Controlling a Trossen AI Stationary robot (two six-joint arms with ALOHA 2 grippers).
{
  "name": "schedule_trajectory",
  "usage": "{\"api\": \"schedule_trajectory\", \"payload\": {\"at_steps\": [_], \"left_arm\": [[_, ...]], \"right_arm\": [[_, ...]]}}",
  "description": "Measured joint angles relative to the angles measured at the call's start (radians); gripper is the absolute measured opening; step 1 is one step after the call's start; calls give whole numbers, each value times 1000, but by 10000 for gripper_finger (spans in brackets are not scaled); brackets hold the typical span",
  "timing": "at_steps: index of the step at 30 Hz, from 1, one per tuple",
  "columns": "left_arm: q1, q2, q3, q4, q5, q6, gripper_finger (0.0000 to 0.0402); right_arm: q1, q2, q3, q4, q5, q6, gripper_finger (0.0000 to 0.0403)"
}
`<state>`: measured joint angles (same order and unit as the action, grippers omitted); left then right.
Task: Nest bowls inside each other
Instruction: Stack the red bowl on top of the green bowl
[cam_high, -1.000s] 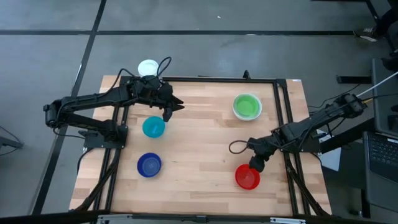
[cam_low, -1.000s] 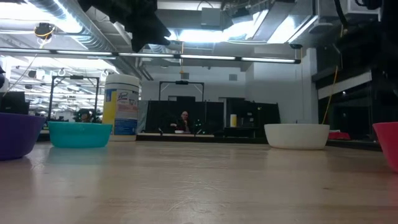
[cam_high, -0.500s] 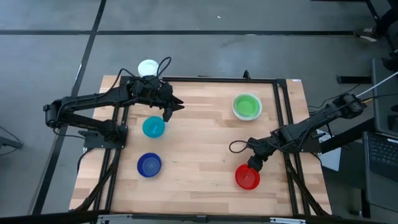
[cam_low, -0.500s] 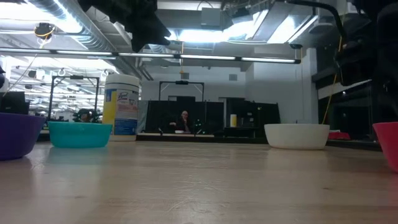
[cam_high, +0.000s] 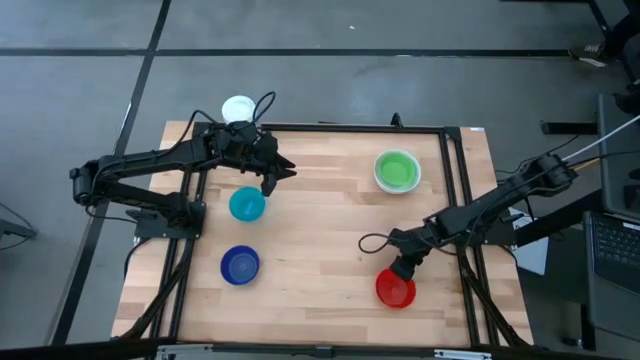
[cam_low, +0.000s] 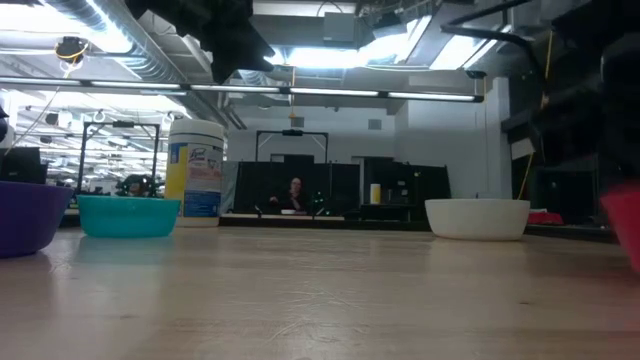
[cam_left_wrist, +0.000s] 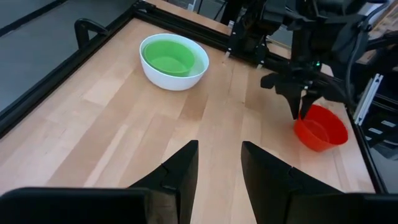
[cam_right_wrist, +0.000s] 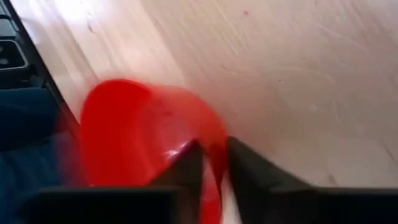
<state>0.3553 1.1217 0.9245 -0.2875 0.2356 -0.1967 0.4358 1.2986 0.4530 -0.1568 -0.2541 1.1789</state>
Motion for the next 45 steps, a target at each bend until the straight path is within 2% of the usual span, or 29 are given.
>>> {"api": "schedule_trajectory", "payload": {"at_steps": [2, 5, 9, 15, 18, 28, 34, 38, 45], "left_arm": [[0, 0, 0, 0, 4, 0, 118], [0, 0, 0, 0, 5, 0, 118], [0, 0, 0, 0, 11, -2, 118], [0, 0, 0, 3, 22, -2, 118], [0, 0, 0, 15, 25, -2, 118], [0, 0, 0, 34, 29, -9, 118], [0, 0, 0, 34, 29, -9, 118], [0, 0, 0, 34, 31, -9, 118], [0, 0, 0, 34, 32, -9, 118]], "right_arm": [[0, 7, 0, 15, 26, -8, 16], [-7, -7, 0, 45, 88, 3, 7], [-63, -88, 35, 52, 202, 6, 5], [-239, -240, 98, -115, 418, -28, 3], [-364, -294, 116, -189, 456, -120, 2], [-779, -345, 174, -245, 443, -406, 1], [-983, -339, 246, -447, 410, -541, 1], [-1085, -339, 255, -495, 338, -598, 1], [-1181, -329, 255, -562, 284, -670, 1]]}}
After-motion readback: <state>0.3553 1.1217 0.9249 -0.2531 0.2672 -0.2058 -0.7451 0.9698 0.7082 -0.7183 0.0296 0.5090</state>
